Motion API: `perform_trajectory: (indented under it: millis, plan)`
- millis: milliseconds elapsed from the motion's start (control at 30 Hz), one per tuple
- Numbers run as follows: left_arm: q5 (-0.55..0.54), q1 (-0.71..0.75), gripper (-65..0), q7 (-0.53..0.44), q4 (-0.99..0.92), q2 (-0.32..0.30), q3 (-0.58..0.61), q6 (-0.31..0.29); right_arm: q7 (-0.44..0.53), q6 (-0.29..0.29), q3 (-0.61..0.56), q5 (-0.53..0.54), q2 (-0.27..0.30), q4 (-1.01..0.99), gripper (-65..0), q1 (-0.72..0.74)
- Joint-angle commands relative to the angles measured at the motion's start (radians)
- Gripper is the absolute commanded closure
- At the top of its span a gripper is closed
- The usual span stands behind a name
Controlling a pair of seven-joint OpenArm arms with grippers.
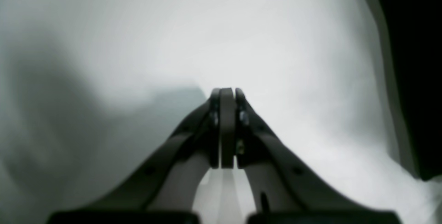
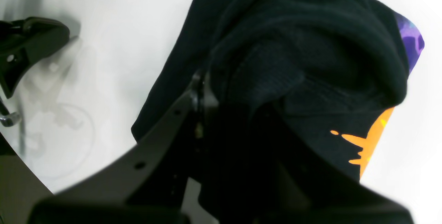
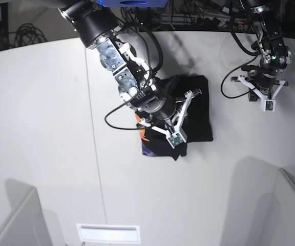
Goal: Fold the T-shirt properly
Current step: 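Fold the held end with the right gripper over toward the left gripper, then lay the folded end down with the right gripper and flatten it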
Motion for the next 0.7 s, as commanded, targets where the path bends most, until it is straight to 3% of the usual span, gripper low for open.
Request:
perform_trajectory:
  millis: [0,233,400,533,667]
  plan:
    - [-0.009,-0.006,0.0,-0.018,0.022,-0.012,-0.004,-0.003,0.027,0.002,0.0,0.01,-0.019,0.008,0.0,0.019]
    - [-0.009,-0.006,0.0,-0.018,0.019,-0.012,-0.004,-0.003,0.029,0.002,0.0,0.013,-0.02,-0.05,0.0,0.022]
    - [-0.004,-0.006,0.0,-0.018,0.019,-0.012,-0.004,-0.003,0.03,0.002,0.003,0.166,-0.02,-0.085,0.0,0.045]
    - [-0.003,0.002,0.0,-0.018,0.02,-0.012,-0.006,-0.003,0.038,0.002,0.0,0.224,-0.02,-0.116,-17.6,0.065]
    - [-0.007,0.023,0.0,-0.018,0.026,-0.014,-0.006,-0.003,0.088,0.002,0.0,0.224,-0.02,-0.117,-29.0,0.065]
